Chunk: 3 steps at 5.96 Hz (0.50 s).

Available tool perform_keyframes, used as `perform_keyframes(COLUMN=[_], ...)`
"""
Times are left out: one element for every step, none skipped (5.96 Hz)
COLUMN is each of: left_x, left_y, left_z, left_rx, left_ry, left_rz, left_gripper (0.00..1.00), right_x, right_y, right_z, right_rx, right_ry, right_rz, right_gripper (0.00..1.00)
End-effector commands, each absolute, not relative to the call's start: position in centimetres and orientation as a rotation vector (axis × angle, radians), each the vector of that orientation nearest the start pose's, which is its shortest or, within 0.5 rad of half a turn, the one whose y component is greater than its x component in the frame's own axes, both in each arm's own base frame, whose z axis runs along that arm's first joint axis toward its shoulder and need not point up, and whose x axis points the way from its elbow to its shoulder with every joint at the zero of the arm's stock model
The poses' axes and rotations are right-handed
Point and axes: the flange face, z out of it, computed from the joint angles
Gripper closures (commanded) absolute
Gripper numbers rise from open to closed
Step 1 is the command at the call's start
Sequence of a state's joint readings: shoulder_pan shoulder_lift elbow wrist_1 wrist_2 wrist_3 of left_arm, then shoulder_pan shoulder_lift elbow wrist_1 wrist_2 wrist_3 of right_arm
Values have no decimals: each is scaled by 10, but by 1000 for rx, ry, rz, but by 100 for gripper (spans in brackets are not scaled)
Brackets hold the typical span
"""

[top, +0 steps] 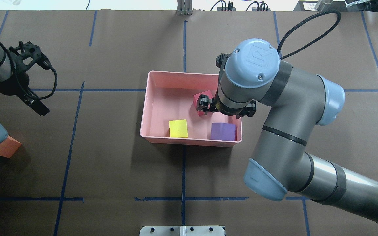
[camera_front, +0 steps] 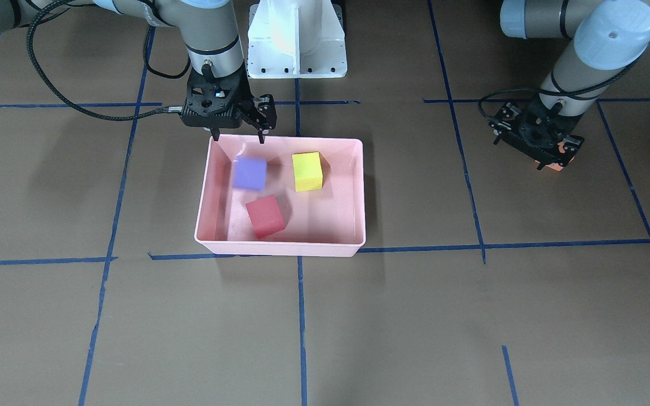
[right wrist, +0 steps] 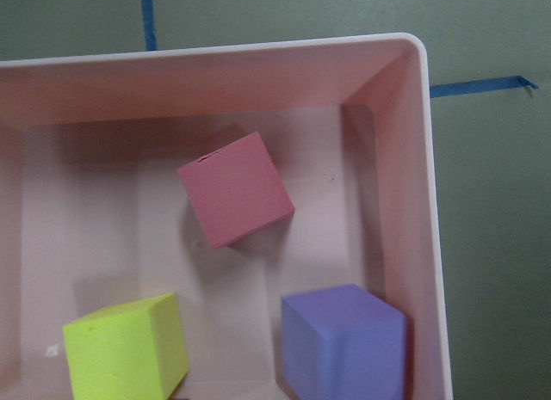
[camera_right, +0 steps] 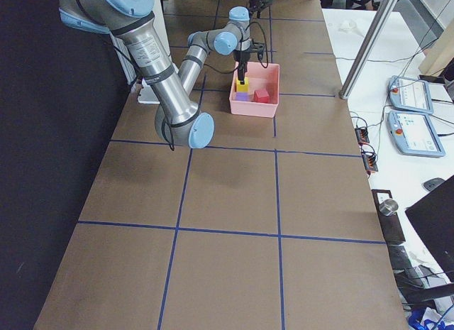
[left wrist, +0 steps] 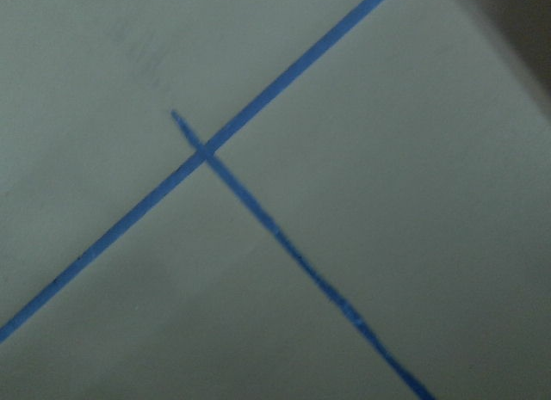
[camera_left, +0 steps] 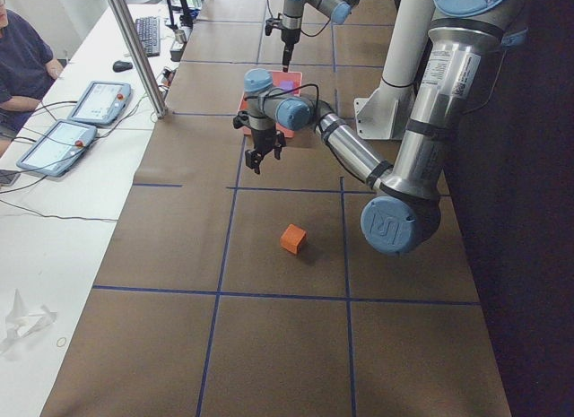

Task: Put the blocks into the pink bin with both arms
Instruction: 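Carry the purple cube into the pink bin and release it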

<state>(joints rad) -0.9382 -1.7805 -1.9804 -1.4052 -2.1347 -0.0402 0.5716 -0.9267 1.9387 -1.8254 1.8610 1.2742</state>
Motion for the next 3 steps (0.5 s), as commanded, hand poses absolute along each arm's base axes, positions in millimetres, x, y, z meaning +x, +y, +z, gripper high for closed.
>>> perform_keyframes(left_x=[228,211,199], left_y=[-448,-426,-410], left_z=[439,474,510], left_rx=[275,302,320], left_ry=[693,697,708], left_rz=[698,696,673], left_gripper=[0,0,0], right_x=[-402,-366,-343], right_y=[-419,-443,-451], right_z=[188,193,209], right_rx=[91,85,105], right_ry=[-775,-769,-757], right_rz=[71,3,-45], right_gripper=[0,0,0])
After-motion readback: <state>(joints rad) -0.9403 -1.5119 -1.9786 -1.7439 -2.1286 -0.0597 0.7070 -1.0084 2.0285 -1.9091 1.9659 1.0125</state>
